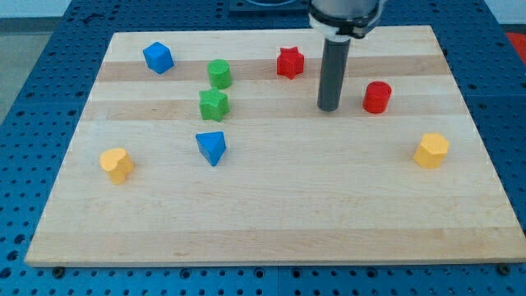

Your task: Move the red circle towards the center right of the board

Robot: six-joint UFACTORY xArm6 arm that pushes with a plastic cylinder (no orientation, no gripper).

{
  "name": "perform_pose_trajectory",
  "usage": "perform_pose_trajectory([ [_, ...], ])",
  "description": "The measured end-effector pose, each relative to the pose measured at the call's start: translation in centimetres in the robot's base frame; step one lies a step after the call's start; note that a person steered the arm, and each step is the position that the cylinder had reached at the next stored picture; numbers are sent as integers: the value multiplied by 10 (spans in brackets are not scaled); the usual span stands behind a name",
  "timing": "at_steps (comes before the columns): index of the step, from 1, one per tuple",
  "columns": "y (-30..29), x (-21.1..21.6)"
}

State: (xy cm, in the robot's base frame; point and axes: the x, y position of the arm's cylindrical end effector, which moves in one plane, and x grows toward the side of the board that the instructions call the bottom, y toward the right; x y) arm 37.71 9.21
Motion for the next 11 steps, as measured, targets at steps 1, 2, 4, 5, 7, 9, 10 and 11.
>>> perform_pose_trajectory([
  [1, 18, -14],
  [2, 37, -17],
  [4, 39, -17],
  [5, 24, -17],
  [7, 13, 1],
  [9, 56, -14],
  [10, 80, -14],
  [11, 87, -10],
])
